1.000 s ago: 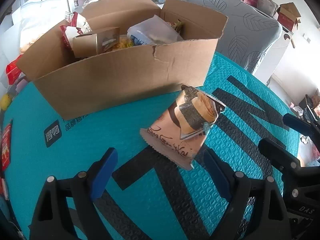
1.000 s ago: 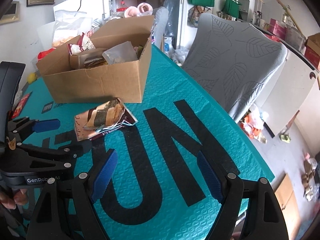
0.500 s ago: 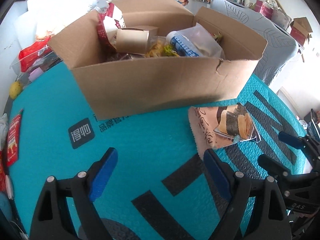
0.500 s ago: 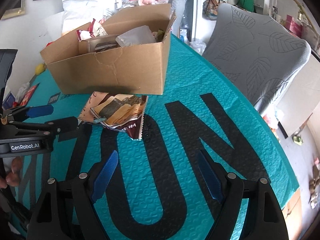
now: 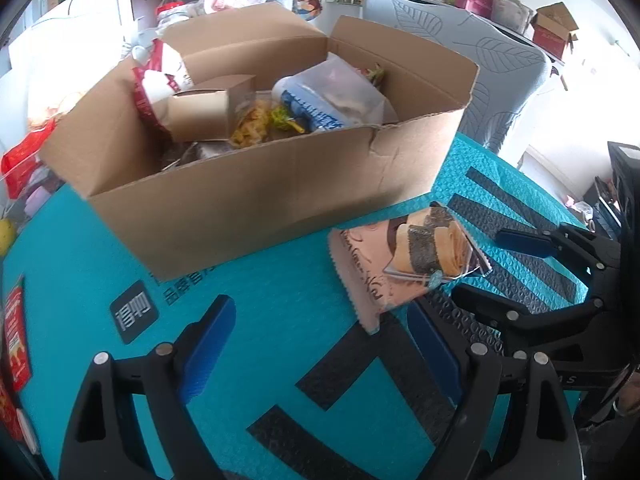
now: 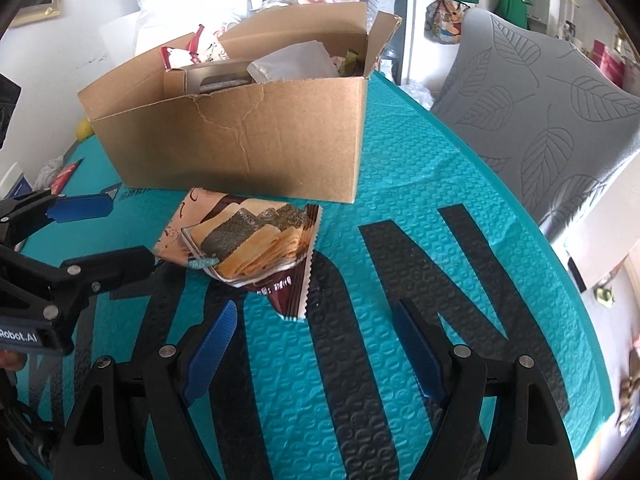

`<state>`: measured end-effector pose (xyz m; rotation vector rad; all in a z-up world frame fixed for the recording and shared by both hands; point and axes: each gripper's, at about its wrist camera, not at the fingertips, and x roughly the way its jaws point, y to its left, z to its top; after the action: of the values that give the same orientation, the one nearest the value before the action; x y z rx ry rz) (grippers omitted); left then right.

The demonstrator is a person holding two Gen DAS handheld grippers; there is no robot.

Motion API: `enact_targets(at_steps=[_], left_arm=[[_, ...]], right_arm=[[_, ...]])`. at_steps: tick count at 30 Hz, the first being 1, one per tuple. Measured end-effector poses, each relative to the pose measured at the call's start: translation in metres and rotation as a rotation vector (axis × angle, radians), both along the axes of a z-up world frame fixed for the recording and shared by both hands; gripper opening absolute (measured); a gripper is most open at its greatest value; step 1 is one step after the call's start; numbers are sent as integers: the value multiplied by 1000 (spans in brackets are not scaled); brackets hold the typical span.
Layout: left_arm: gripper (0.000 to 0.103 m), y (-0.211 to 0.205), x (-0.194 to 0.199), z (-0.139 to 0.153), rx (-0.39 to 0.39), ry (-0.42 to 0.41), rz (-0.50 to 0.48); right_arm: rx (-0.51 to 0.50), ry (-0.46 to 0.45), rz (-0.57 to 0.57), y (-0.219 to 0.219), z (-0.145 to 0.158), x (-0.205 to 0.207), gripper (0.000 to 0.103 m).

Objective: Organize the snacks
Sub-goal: 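Move both tools toward the tan seaweed-roll snack pack on the table, then grasp the seaweed snack pack with the left tool while the right tool grips its other edge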

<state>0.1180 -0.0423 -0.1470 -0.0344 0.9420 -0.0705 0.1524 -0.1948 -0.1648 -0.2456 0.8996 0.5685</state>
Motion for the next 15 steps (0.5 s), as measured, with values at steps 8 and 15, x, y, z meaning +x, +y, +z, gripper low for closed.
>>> enact_targets(at_steps=[8, 15], left_arm=[[88, -5, 15, -7, -56, 20, -60], [87, -18, 21, -4, -12, -1, -134]], right_arm=[[-2, -11, 52, 13, -1, 15, 67], [-27, -19, 135, 29, 0, 23, 61]])
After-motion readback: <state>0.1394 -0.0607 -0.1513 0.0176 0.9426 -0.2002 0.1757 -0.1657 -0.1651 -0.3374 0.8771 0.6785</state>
